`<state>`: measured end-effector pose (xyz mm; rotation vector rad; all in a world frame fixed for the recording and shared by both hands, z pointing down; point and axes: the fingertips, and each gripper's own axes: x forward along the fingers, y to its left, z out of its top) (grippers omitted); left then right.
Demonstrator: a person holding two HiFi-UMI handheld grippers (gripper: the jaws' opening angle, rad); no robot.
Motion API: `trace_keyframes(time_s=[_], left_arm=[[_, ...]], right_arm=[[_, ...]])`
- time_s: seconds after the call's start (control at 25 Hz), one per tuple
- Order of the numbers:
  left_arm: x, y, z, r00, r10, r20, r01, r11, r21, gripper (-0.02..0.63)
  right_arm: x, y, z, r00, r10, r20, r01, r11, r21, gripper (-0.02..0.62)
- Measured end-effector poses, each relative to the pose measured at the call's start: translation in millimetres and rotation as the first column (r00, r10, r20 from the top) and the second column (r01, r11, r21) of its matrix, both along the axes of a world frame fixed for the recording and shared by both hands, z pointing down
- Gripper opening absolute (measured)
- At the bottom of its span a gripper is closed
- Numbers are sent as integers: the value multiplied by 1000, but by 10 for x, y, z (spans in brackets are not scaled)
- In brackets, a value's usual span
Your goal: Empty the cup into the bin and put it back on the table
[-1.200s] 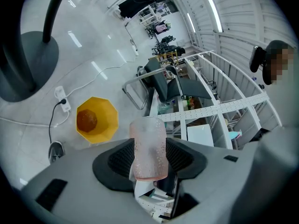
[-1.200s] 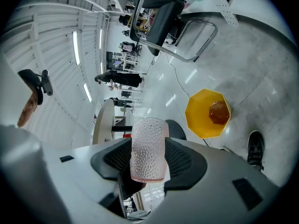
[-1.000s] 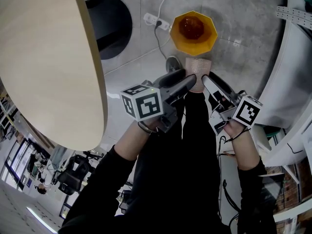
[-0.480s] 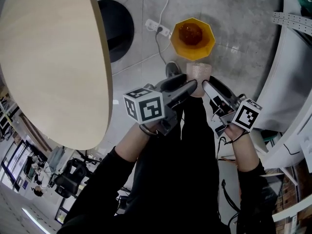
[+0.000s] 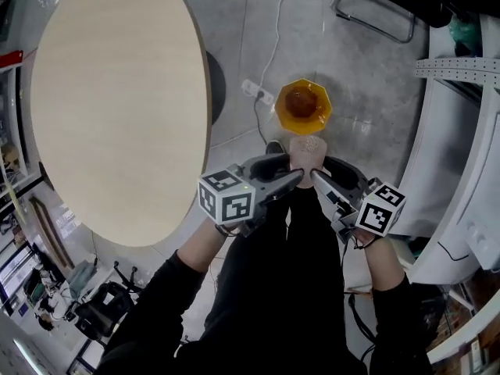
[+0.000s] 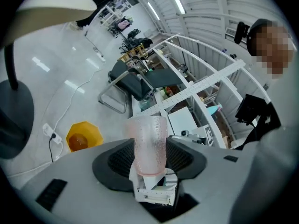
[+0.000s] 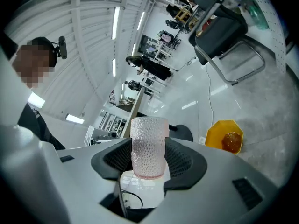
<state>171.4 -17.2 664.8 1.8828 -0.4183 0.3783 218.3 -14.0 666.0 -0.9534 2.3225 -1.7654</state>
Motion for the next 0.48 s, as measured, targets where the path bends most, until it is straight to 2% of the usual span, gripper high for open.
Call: trace_keyframes(time_s=[0.12, 0.28, 0.4, 0.48], left_arm=[[11, 49, -292, 999, 44, 7, -44, 997, 61, 224], [32, 116, -694, 996, 85, 29, -88, 984, 154, 224], [70, 112, -1017, 992, 110, 57, -120, 964, 239, 224], [85, 90, -1244, 988, 127, 84, -147, 940, 308, 224]], right_arm=[[-9, 35, -311, 996, -58, -69, 63, 995, 75, 232], [-12, 70, -748, 979, -122, -163, 152, 971, 186, 232], [14, 62, -1078, 966, -144, -215, 198, 947, 253, 232], [20, 50, -1297, 961, -146, -236, 213, 932, 292, 232]])
